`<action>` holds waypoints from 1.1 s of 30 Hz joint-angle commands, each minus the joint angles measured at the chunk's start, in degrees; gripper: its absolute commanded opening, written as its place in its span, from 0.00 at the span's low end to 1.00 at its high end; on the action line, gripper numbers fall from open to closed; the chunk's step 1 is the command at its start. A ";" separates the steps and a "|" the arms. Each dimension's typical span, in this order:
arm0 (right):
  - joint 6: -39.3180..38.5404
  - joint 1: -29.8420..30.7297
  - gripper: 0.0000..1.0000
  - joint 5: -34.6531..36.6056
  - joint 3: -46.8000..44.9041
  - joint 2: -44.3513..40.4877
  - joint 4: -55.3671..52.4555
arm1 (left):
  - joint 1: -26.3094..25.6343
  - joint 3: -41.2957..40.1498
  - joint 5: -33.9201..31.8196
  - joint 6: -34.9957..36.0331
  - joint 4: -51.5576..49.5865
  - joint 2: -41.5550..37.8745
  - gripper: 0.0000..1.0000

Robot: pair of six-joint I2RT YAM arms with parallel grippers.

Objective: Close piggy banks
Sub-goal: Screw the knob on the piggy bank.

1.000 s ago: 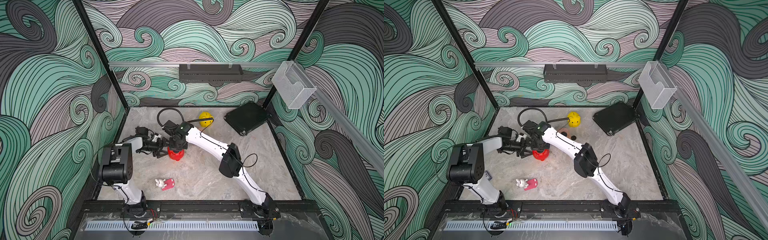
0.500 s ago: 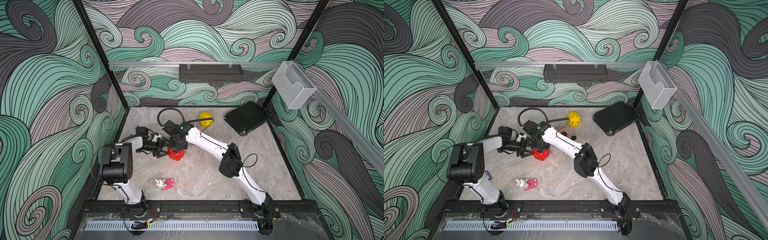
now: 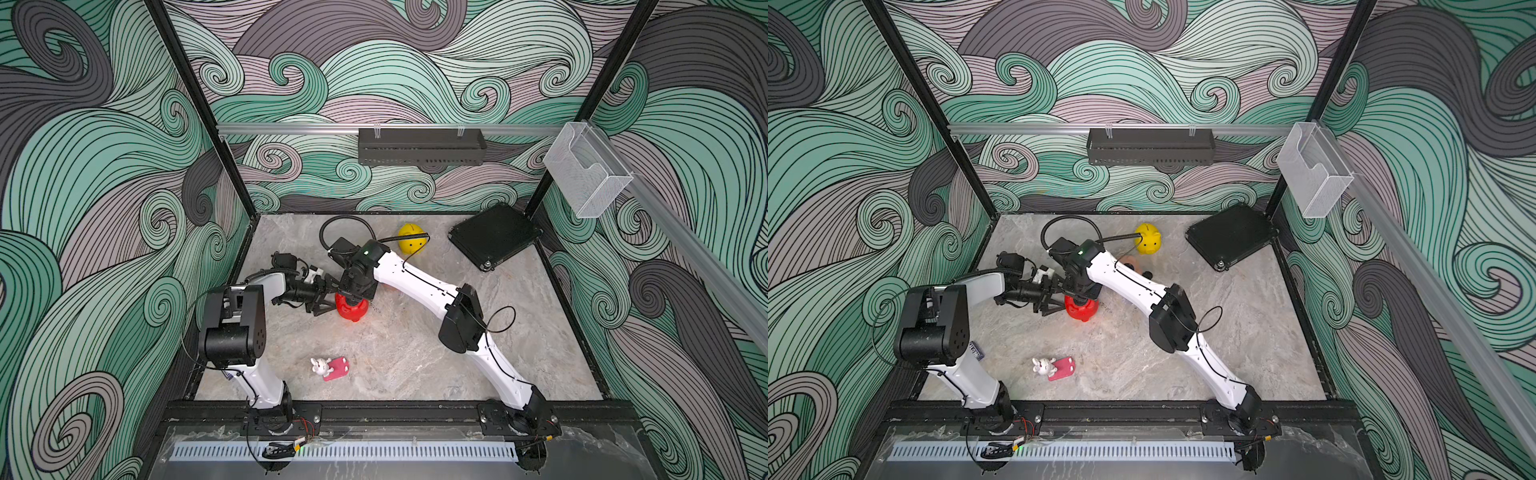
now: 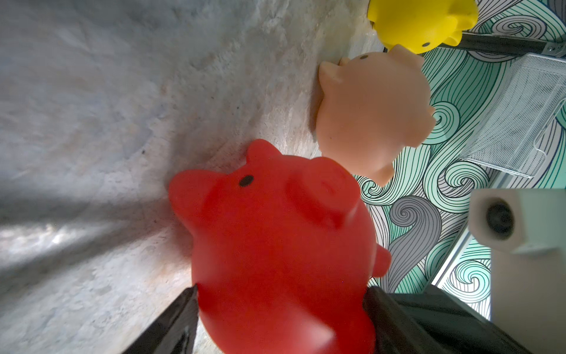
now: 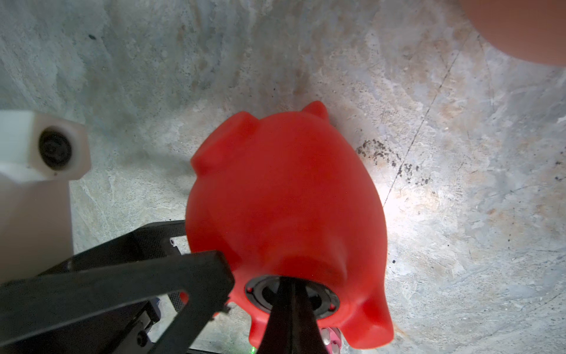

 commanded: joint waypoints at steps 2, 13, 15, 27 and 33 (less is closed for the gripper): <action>5.63 -1.05 0.00 -1.08 0.12 3.20 -5.42 | -1.19 -0.29 -4.03 0.78 -2.95 2.37 0.81; 13.67 -1.66 0.00 -4.41 0.65 2.49 -7.46 | -1.20 0.27 -4.15 1.00 -3.21 2.63 0.81; 15.17 -1.91 0.00 -5.51 1.10 2.83 -7.51 | -1.20 0.21 -4.16 1.04 -3.18 2.43 0.81; 17.53 -2.62 0.00 -7.03 3.33 3.68 -7.50 | -1.27 0.27 -4.38 1.26 -3.43 2.09 0.81; 17.51 -2.71 0.00 -7.02 3.26 3.42 -7.52 | -1.27 0.51 -4.48 1.43 -3.61 2.21 0.81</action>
